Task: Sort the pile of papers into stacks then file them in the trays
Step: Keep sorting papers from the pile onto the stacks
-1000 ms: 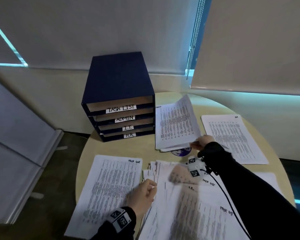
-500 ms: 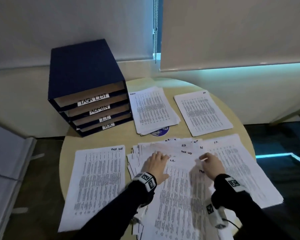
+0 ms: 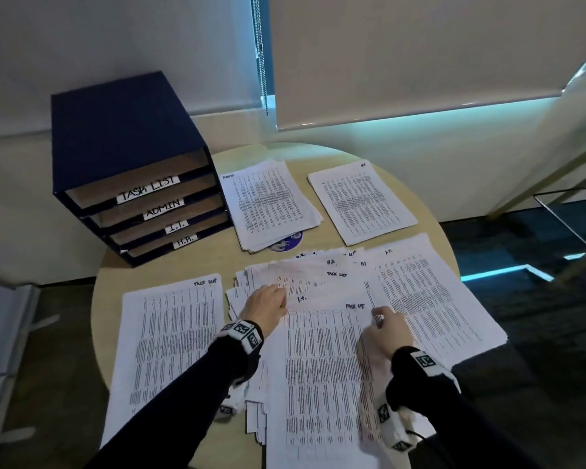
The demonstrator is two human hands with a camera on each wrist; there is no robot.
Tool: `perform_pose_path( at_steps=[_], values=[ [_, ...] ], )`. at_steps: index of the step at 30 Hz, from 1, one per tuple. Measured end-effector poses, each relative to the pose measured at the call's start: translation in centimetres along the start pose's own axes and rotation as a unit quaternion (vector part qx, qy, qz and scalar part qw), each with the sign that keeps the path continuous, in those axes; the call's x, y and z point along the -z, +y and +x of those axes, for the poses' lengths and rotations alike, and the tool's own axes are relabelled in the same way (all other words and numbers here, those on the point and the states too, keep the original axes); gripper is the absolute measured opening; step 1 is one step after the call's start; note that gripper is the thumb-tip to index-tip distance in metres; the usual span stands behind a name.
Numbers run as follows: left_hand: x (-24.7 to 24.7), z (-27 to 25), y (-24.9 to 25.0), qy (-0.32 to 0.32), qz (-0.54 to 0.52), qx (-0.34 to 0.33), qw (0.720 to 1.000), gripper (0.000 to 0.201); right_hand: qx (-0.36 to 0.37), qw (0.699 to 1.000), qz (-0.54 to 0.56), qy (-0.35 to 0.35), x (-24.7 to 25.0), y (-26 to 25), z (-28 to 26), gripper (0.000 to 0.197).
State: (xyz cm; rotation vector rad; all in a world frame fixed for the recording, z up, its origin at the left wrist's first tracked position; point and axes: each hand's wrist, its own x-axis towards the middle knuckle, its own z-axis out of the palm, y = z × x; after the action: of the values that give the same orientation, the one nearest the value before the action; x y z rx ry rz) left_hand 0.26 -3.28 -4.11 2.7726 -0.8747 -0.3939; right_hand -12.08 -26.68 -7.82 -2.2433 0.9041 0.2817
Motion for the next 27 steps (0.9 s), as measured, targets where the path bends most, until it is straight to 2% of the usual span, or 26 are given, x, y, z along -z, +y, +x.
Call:
perform_pose_path(
  at_steps=[5,7,9,11,13,16,18,20,24,25,27],
  values=[
    [1.2,-1.0,-0.6,0.010,0.031,-0.013,0.999,0.022,0.011,1.000,-0.004,-0.002,0.5,-0.4,0.4,0.035],
    [1.2,-1.4,-0.7,0.031,0.041,-0.048,0.998,0.024,0.029,0.999,-0.005,0.017,0.5,-0.7,0.7,0.042],
    [0.9,-1.9,-0.7,0.071,0.015,-0.087,0.994,0.017,0.040,0.999,0.004,0.017,0.5,-0.9,1.0,0.051],
    [1.0,-3.0,-0.2,0.059,-0.038,-0.093,0.993,0.022,0.042,0.999,0.031,0.014,0.6,-0.8,1.1,0.054],
    [1.0,-4.0,0.1,0.037,-0.095,-0.085,0.991,0.024,0.038,0.997,0.070,0.022,0.8,-0.3,1.1,0.043],
    [0.8,-4.8,0.2,-0.017,-0.160,-0.047,0.986,0.022,0.060,0.989,0.136,0.028,1.0,-0.1,0.3,0.016],
    [0.6,-4.5,0.0,-0.061,-0.182,0.003,0.981,0.026,0.076,0.982,0.168,0.032,1.1,0.0,-0.5,0.018],
    [0.7,-3.8,0.2,-0.093,-0.215,0.051,0.971,0.040,0.098,0.977,0.186,0.016,1.3,-0.2,-1.1,0.018],
    [1.3,-1.8,0.7,-0.046,-0.328,0.179,0.927,0.048,0.147,0.970,0.186,-0.048,1.5,-0.4,-1.6,0.024],
    [1.4,-1.4,0.6,-0.046,-0.325,0.192,0.925,0.048,0.153,0.968,0.189,-0.057,1.6,-0.4,-1.6,0.024],
    [1.4,-0.6,0.1,-0.061,-0.265,0.179,0.945,0.034,0.160,0.965,0.197,-0.066,1.7,-0.5,-1.7,0.021]
  ],
)
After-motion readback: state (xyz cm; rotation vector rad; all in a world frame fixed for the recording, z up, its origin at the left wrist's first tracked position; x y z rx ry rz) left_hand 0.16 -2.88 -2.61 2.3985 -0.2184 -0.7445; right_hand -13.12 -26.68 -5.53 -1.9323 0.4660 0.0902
